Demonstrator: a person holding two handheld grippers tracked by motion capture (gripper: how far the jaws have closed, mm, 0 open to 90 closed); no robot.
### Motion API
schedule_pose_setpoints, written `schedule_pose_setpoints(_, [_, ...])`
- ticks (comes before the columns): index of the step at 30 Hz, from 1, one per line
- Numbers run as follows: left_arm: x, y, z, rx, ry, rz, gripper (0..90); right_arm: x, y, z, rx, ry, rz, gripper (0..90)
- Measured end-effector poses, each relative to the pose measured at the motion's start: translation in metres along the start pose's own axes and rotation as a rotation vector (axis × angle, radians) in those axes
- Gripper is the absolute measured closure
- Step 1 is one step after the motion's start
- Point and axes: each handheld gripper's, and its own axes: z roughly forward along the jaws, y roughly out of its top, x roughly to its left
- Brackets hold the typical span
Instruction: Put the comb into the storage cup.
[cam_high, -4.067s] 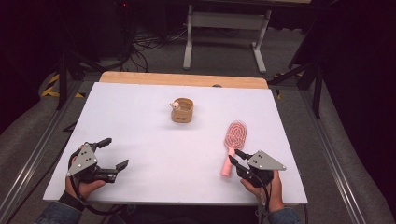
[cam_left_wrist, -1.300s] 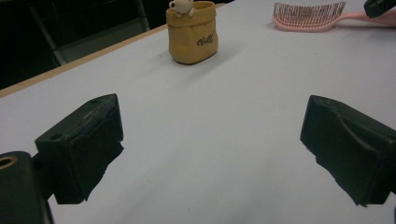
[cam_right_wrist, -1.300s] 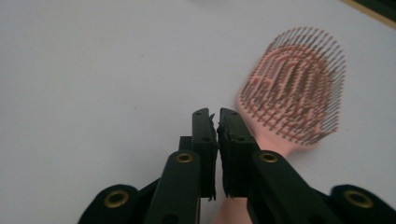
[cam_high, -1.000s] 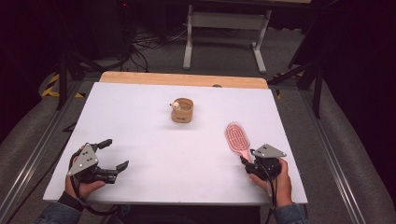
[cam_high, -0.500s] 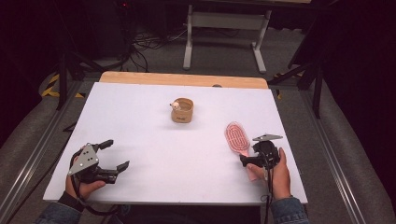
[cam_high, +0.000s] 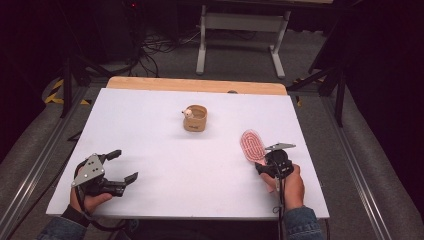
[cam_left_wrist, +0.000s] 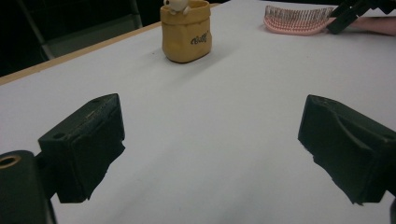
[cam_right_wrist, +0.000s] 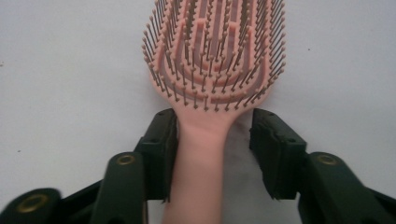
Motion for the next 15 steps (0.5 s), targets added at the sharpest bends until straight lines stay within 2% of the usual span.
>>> schedule_pose_setpoints(2, [-0.0004, 0.0002, 0.0006, 0.007, -0.001, 0.007, 7.9, -0.0019, -0.0015, -0.0011, -0.009, 0.011, -0.002, 66.4])
schedule_pose_setpoints(3, [-0.0005, 0.0001, 0.0008, 0.008, -0.001, 0.007, 7.9, -0.0029, -0.0019, -0.0013, -0.011, 0.012, -0.001, 68.0])
schedule_pose_setpoints(7, [-0.0003, -0.0002, 0.001, 0.01, -0.002, 0.007, 7.9, -0.0063, -0.0029, -0.0013, -0.019, 0.023, -0.008, 69.0])
schedule_pose_setpoints(15, [0.0001, -0.0004, 0.001, 0.012, 0.001, 0.007, 7.9, -0.006, -0.0047, -0.0015, -0.046, 0.026, -0.06, 69.2])
